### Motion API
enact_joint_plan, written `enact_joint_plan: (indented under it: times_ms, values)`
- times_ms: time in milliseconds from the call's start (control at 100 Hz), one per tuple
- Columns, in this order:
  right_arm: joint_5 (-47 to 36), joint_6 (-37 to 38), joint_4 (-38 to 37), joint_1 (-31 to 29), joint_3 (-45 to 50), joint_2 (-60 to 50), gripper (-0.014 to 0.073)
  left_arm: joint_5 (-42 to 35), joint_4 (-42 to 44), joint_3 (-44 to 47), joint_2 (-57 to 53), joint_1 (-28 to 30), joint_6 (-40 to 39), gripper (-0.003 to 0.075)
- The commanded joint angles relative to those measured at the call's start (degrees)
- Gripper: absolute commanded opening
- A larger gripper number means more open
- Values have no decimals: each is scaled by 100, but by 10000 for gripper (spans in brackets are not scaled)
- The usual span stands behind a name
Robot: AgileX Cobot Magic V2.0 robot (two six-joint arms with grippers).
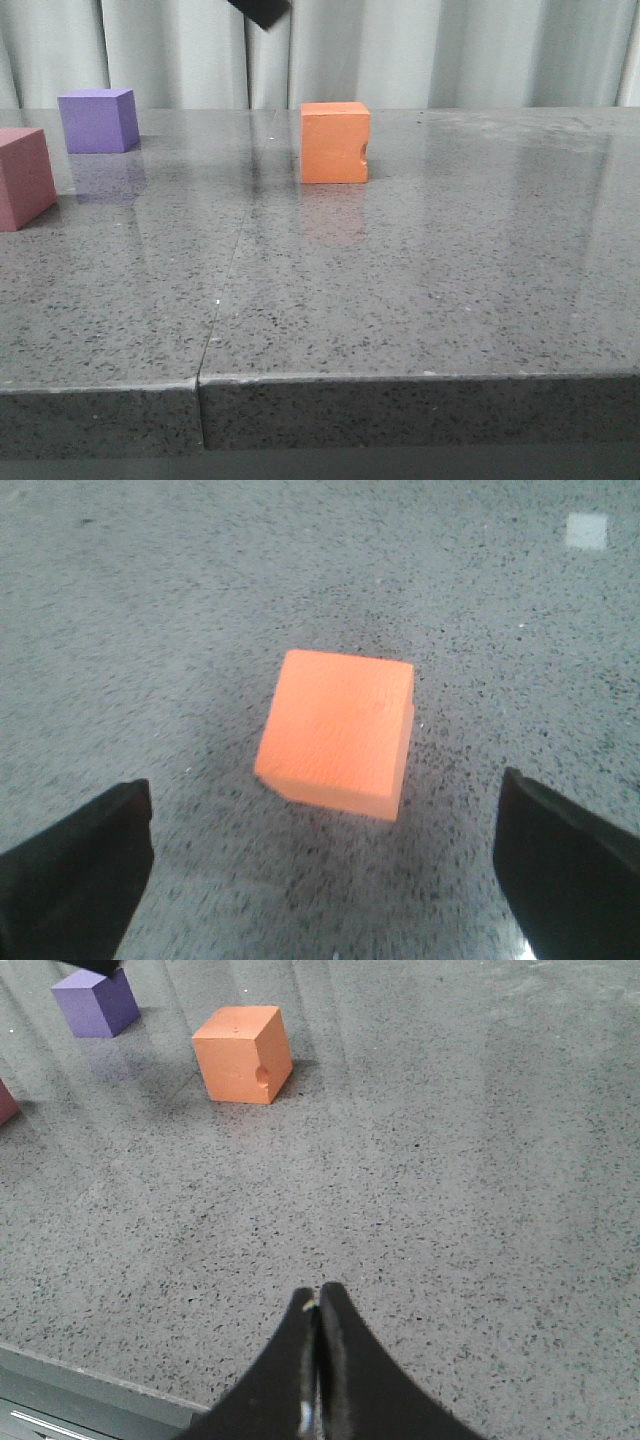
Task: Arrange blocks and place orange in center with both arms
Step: 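Reach the left gripper to the orange cube and close on it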
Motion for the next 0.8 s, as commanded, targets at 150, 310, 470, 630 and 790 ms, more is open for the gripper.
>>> enact_joint_plan:
  times_ms: [150, 310, 470, 630, 790]
  values:
    - [-450, -55, -60, -12, -147, 42, -69, -899, -131, -199, 69, -489, 15, 648]
    - [-450, -55, -60, -12, -147, 42, -69, -1031, -72, -199, 329, -626, 15, 648]
    - [-450, -55, -60, -12, -147, 42, -69, -1227, -72, -199, 549, -656, 15, 648]
    - [-450, -55, -60, -12, -147, 42, -69, -1363, -72, -199, 744, -656, 15, 648]
    - [-450, -55, -60, -12, -147, 42, -69, -1262, -84, -199, 826, -656, 15, 648]
